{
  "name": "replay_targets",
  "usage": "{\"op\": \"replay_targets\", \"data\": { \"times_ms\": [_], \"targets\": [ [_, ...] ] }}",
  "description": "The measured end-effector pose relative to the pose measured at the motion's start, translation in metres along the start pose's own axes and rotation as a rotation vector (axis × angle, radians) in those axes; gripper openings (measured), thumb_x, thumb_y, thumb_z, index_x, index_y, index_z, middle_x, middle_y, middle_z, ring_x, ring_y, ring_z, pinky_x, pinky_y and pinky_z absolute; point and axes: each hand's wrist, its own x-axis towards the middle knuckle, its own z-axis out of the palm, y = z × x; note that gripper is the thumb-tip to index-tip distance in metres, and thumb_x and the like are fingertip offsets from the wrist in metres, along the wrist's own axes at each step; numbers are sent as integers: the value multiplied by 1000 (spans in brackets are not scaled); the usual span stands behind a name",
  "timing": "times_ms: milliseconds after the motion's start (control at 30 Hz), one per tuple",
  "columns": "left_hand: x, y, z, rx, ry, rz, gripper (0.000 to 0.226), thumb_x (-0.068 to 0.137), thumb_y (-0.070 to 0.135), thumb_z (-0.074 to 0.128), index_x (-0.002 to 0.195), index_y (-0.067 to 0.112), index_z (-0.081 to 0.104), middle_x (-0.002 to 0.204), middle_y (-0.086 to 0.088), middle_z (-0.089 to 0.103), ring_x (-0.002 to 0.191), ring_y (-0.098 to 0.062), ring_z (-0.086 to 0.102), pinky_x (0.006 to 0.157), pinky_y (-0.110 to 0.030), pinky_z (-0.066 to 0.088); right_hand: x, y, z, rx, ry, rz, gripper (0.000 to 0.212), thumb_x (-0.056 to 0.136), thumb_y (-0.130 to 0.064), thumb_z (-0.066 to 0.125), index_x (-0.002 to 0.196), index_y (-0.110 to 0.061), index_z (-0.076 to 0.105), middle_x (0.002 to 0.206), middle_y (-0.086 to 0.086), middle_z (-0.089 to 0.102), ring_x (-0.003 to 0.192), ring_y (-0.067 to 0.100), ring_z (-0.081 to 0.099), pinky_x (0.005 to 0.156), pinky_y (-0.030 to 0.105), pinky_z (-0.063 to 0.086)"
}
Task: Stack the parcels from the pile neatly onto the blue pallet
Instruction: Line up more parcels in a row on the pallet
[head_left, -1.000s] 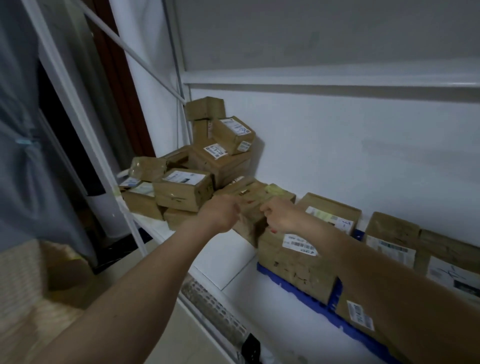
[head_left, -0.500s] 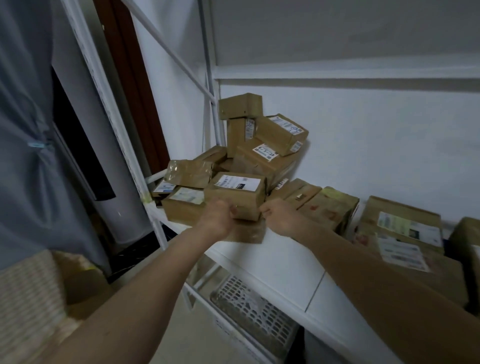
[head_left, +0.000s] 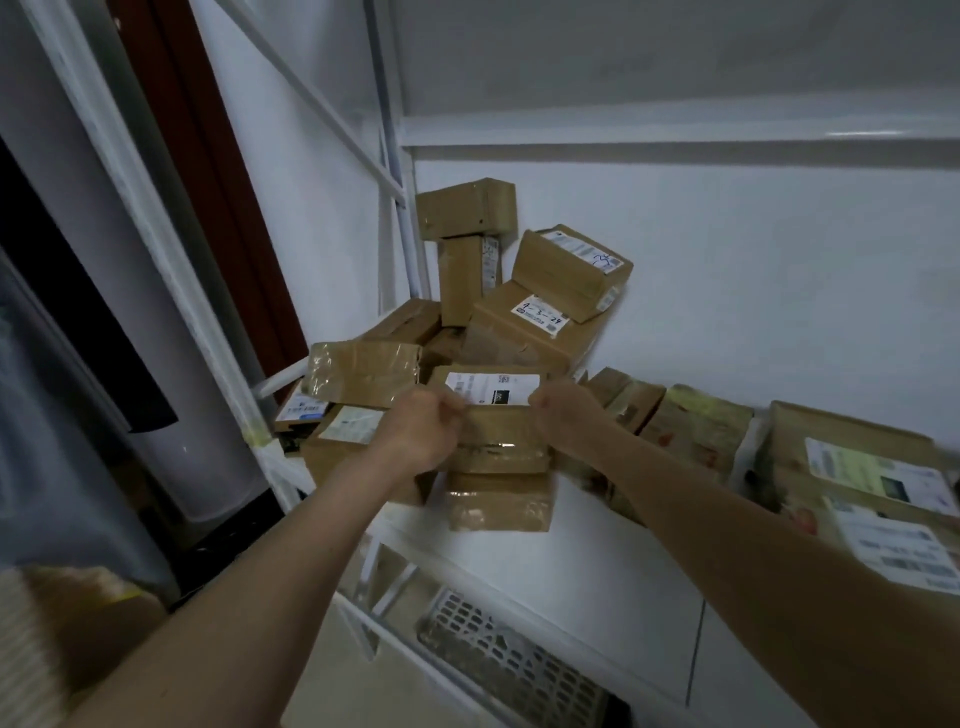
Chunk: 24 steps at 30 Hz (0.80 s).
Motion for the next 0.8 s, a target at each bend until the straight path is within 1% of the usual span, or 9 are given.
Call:
{"op": "replay_targets", "data": {
  "times_ms": [133, 267, 333, 400, 467, 533, 633, 700, 800],
  "targets": [
    [54, 12, -4, -42, 52, 39, 27, 92, 22, 58, 120, 23, 61, 125, 1, 60, 114, -17, 55, 95, -34, 48, 28, 21, -13, 77, 225, 43, 25, 93, -8, 38, 74, -19, 50, 75, -5, 50, 81, 21, 52, 62, 28, 38],
    [98, 23, -1, -40, 75, 69, 33, 90, 27, 61, 122, 26, 58, 126, 4, 58, 113, -16, 55, 88, -28, 44, 57, 39, -31, 187, 315, 176, 30, 90, -7, 36, 68, -26, 35, 76, -5, 45, 74, 18, 47, 54, 27, 30],
    [115, 28, 2, -37, 97, 97, 34, 90, 29, 62, 123, 26, 57, 124, 4, 59, 109, -15, 55, 87, -30, 45, 72, 45, -39, 260, 360, 207, 23, 90, -8, 37, 71, -22, 39, 77, -4, 47, 70, 15, 49, 52, 26, 32],
    [130, 32, 4, -56, 103, 98, 37, 90, 31, 62, 125, 24, 55, 125, 2, 59, 110, -17, 55, 91, -33, 46, 83, 48, -43, 361, 358, 263, 7, 89, -9, 43, 92, -13, 48, 97, 3, 51, 89, 20, 53, 68, 32, 45],
    [143, 35, 6, -70, 97, 78, 42, 90, 34, 61, 129, 22, 52, 130, 0, 56, 116, -20, 54, 95, -36, 46, 91, 51, -43, 459, 337, 327, 32, 90, -10, 46, 122, -5, 44, 120, 11, 48, 110, 27, 50, 89, 39, 47],
    [157, 39, 8, -92, 91, 78, 46, 90, 37, 60, 131, 20, 49, 134, -3, 53, 119, -22, 52, 92, -32, 42, 99, 54, -43, 528, 335, 339, 40, 92, -12, 46, 130, -4, 39, 128, 13, 46, 114, 28, 49, 94, 41, 46],
    [181, 48, 8, -125, 90, 84, 56, 92, 41, 56, 139, 16, 42, 142, -6, 47, 128, -26, 46, 94, -30, 35, 107, 56, -47, 566, 383, 316, 26, 95, -16, 43, 119, -8, 47, 107, 3, 54, 83, 15, 54, 67, 26, 47],
    [198, 53, 9, -150, 54, 98, 58, 93, 47, 50, 143, 18, 38, 144, -6, 46, 129, -27, 45, 104, -39, 38, 111, 57, -50, 584, 409, 301, 28, 95, -16, 45, 121, -7, 50, 91, -5, 45, 63, 0, 42, 50, 14, 38],
    [224, 63, 10, -227, -10, 115, 59, 95, 48, 45, 146, 22, 31, 148, -5, 41, 131, -27, 44, 106, -43, 37, 118, 55, -54, 660, 449, 279, 27, 96, -15, 46, 122, -12, 49, 90, -4, 48, 61, -5, 41, 43, 9, 36]
  ]
}}
